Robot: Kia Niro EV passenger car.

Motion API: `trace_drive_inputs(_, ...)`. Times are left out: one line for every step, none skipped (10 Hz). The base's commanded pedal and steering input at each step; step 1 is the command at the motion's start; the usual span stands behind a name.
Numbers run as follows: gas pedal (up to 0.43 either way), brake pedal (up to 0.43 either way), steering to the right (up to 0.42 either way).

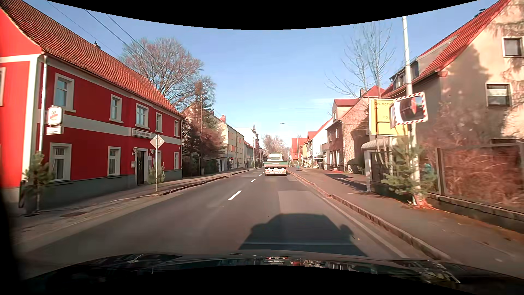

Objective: Follow the waypoints while adhering to traffic rules and regulations

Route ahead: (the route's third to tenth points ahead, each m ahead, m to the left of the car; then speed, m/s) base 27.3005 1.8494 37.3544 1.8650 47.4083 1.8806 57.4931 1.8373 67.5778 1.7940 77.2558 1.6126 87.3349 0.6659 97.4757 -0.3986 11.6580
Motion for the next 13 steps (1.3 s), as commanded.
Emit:
trace_drive_inputs(0.028, 0.0, -0.002)
trace_drive_inputs(0.039, 0.0, -0.003)
trace_drive_inputs(0.039, 0.0, -0.002)
trace_drive_inputs(0.059, 0.0, -0.003)
trace_drive_inputs(0.059, 0.0, -0.003)
trace_drive_inputs(0.059, 0.0, -0.002)
trace_drive_inputs(0.059, 0.0, -0.002)
trace_drive_inputs(0.059, 0.0, -0.002)
trace_drive_inputs(0.059, 0.0, -0.002)
trace_drive_inputs(0.059, 0.0, -0.002)
trace_drive_inputs(0.059, 0.0, -0.002)
trace_drive_inputs(0.059, 0.0, -0.002)
trace_drive_inputs(0.059, 0.0, -0.002)
